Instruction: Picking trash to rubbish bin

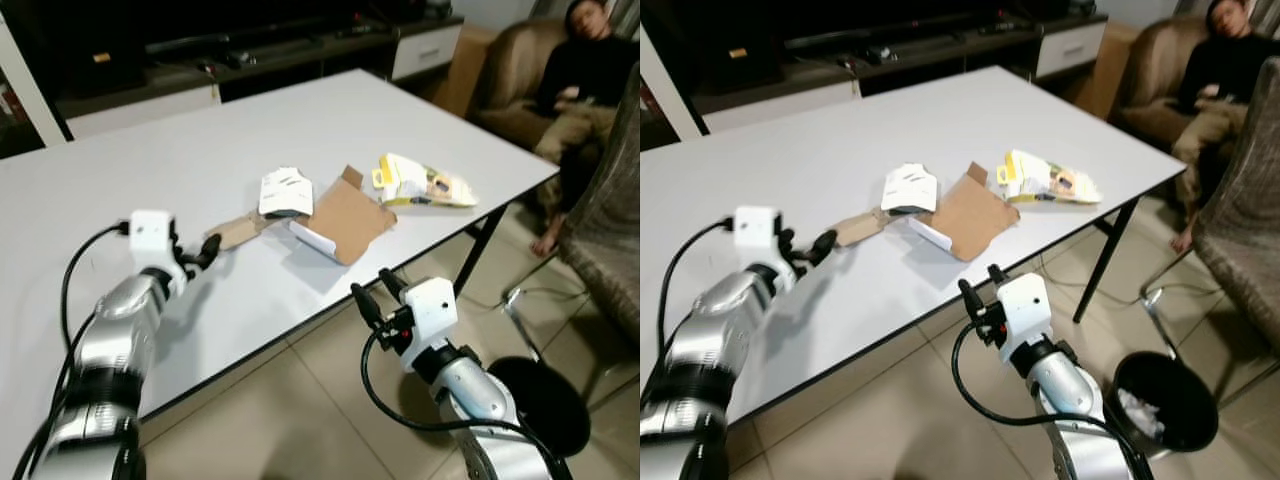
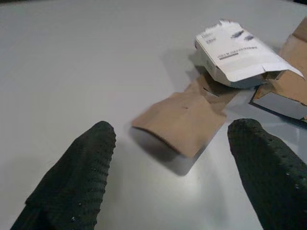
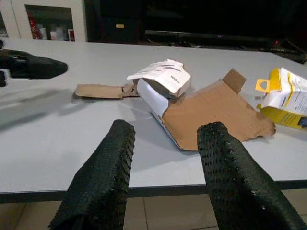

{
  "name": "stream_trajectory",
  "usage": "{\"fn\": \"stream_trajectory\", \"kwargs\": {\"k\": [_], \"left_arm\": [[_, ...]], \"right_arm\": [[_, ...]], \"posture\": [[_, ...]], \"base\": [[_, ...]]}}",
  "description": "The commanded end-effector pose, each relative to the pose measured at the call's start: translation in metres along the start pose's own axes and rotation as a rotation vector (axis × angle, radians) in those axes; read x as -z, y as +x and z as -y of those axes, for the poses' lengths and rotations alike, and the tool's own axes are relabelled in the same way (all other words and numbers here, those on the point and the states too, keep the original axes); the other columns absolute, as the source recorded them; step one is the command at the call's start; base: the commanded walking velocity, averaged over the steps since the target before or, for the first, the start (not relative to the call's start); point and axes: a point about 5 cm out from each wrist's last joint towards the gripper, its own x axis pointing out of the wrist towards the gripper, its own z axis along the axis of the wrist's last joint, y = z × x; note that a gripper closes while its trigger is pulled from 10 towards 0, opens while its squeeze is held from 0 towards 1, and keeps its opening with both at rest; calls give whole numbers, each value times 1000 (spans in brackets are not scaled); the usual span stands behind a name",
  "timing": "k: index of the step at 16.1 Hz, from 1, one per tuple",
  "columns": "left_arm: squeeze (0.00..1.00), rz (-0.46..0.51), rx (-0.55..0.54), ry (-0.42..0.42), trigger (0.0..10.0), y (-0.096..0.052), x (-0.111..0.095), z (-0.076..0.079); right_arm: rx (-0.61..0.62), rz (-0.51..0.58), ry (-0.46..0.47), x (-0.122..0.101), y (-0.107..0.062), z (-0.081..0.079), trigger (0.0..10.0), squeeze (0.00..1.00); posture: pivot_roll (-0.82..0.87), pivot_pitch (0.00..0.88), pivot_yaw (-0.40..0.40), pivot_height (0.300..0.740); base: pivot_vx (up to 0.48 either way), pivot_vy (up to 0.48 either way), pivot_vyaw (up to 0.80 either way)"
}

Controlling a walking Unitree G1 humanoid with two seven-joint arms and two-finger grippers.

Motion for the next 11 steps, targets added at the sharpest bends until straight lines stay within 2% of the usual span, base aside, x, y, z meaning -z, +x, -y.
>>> {"fn": "stream_trajectory", "kwargs": {"k": [1,2,4,5,7,11], "left_arm": [[1000,-30,13,-26,10000,7,2,2],[1000,-37,15,-45,10000,9,2,2],[1000,-46,-38,-228,10000,17,2,-1],[1000,-46,-49,-239,10000,18,2,-2],[1000,-19,-106,-379,10000,19,-1,-8],[1000,-13,-96,-576,10000,22,0,-6]], "right_arm": [[-3,11,-9,-5,-2,1,10000,0],[0,9,-10,-5,-2,1,10000,0],[15,10,-7,-8,-6,0,10000,0],[17,9,-6,-8,-7,-1,10000,0],[35,-1,3,-6,-10,-1,10000,0],[56,-3,7,-8,-12,-1,10000,0]], "posture": [[-6,64,20,740],[-12,74,21,740],[-28,90,30,740],[-30,93,34,740],[-31,96,38,740],[-42,102,55,740]], "base": [[0,0,0],[0,0,0],[0,0,0],[0,0,0],[0,0,0],[0,0,0]]}}
